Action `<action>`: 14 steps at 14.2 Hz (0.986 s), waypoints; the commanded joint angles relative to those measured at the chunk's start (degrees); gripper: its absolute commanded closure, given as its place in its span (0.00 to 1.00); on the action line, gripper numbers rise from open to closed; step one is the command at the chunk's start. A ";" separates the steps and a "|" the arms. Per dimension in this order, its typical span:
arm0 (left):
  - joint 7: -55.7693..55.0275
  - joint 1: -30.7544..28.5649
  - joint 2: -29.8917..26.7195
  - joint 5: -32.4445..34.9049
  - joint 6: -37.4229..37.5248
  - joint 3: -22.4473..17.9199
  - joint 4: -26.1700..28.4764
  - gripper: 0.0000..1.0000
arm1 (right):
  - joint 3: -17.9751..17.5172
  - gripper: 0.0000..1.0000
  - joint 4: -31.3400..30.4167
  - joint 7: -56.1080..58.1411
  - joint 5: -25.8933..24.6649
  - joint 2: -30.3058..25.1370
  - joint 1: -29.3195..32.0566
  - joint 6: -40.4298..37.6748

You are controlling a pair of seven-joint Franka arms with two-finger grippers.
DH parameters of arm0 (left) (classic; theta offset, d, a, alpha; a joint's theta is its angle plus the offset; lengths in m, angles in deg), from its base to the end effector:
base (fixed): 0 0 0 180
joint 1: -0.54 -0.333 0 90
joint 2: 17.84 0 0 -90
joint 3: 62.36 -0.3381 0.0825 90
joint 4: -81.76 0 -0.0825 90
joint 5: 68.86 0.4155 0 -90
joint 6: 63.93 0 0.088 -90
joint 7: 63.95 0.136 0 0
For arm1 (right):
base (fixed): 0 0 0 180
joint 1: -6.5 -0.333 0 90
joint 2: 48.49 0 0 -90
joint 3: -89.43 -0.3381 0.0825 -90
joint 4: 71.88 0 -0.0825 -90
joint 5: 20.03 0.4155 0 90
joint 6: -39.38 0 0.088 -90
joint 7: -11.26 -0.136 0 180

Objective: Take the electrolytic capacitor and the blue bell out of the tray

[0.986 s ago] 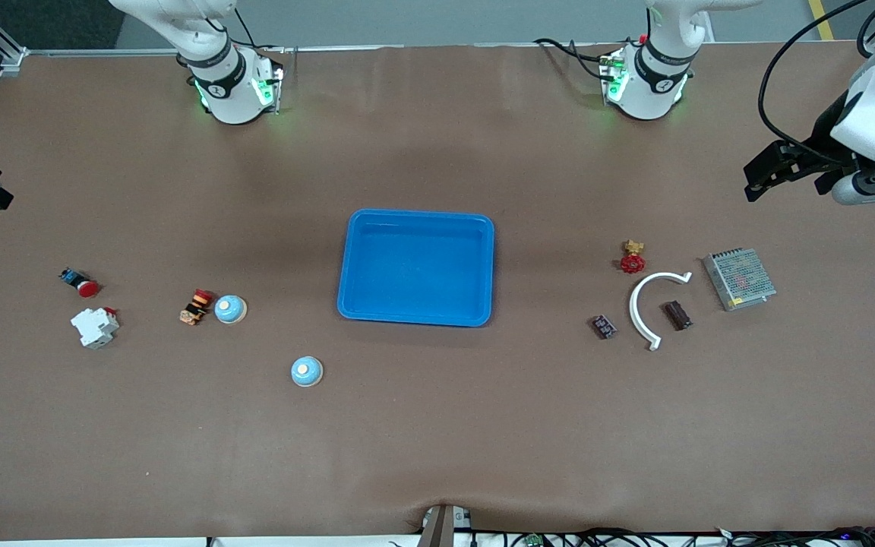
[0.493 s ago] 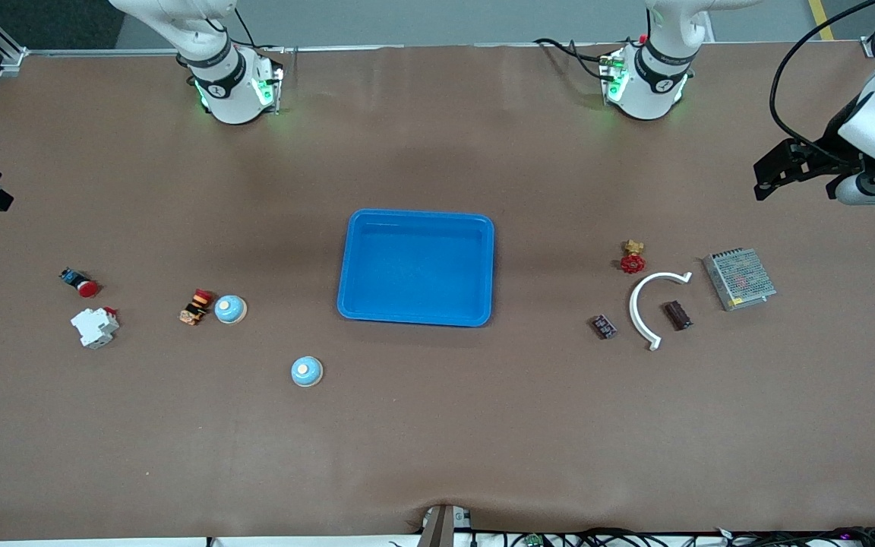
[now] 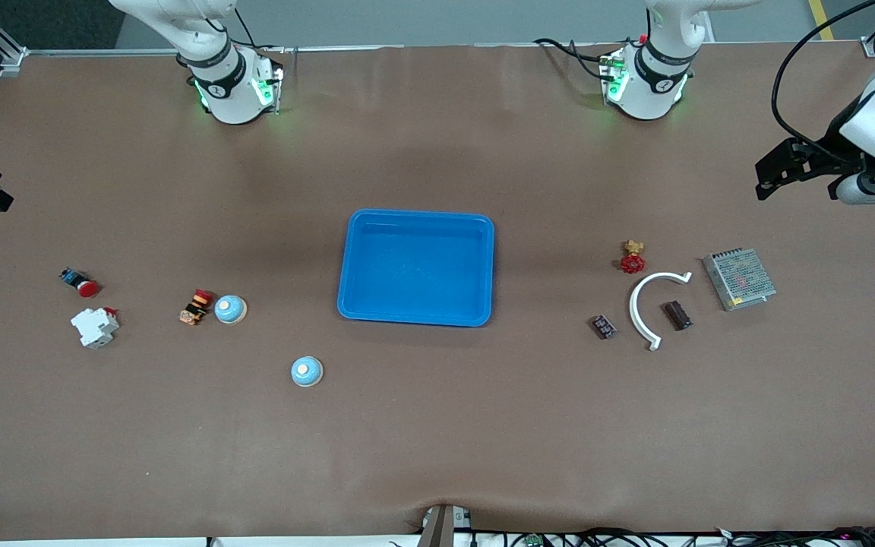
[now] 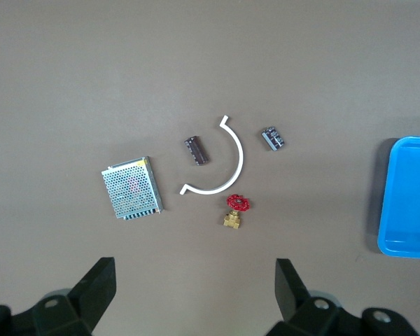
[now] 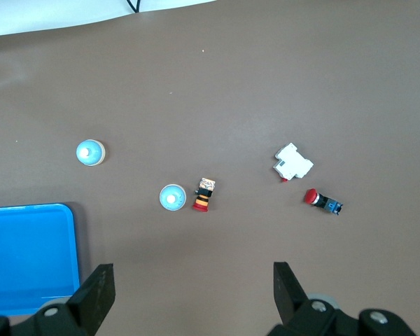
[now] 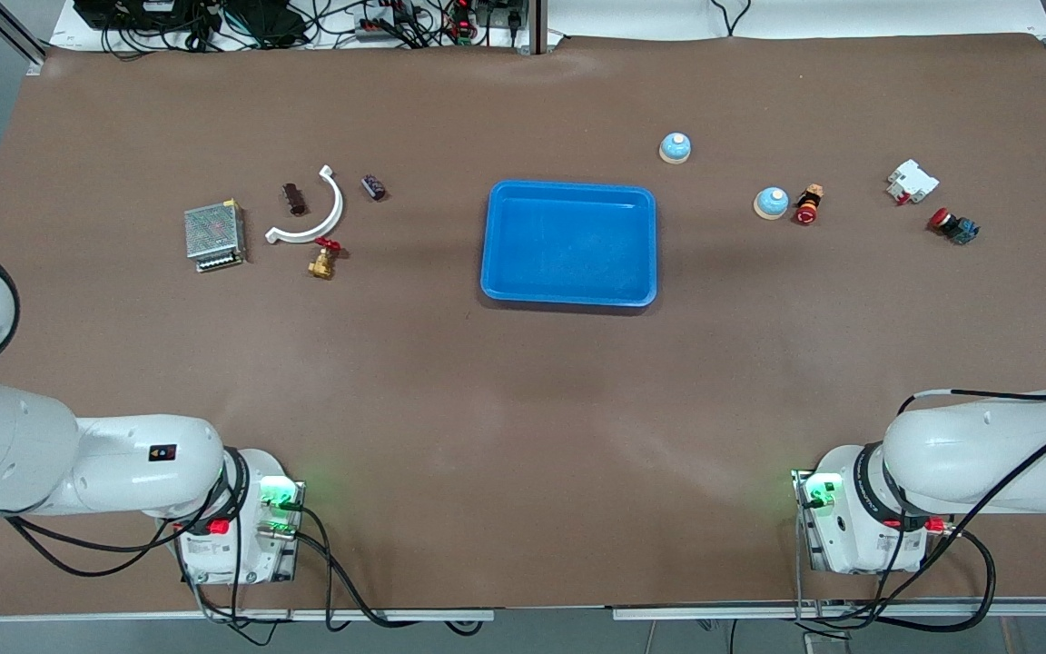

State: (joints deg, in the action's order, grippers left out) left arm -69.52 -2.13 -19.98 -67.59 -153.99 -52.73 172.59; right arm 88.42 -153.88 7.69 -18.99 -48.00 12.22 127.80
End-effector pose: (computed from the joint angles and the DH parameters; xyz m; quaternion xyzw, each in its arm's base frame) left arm 0.5706 -0.0684 0.6318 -0.9998 0.0120 -0.0132 0.0128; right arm 0.5863 -0.0458 0.6803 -0.9961 0.0714 -0.0518 0.0086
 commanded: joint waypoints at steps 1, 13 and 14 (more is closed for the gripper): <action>0.92 -0.49 0.64 0.05 1.20 0.22 -1.19 0.00 | -0.57 0.00 0.17 0.50 -0.69 0.13 0.69 0.00; -1.63 -0.32 0.99 0.05 3.21 0.39 -1.19 0.00 | -0.66 0.00 0.17 0.50 -0.52 0.39 0.43 0.08; -1.98 -0.32 0.91 -0.04 3.39 0.39 -1.19 0.00 | -0.57 0.00 0.17 0.50 -0.43 0.39 0.43 0.00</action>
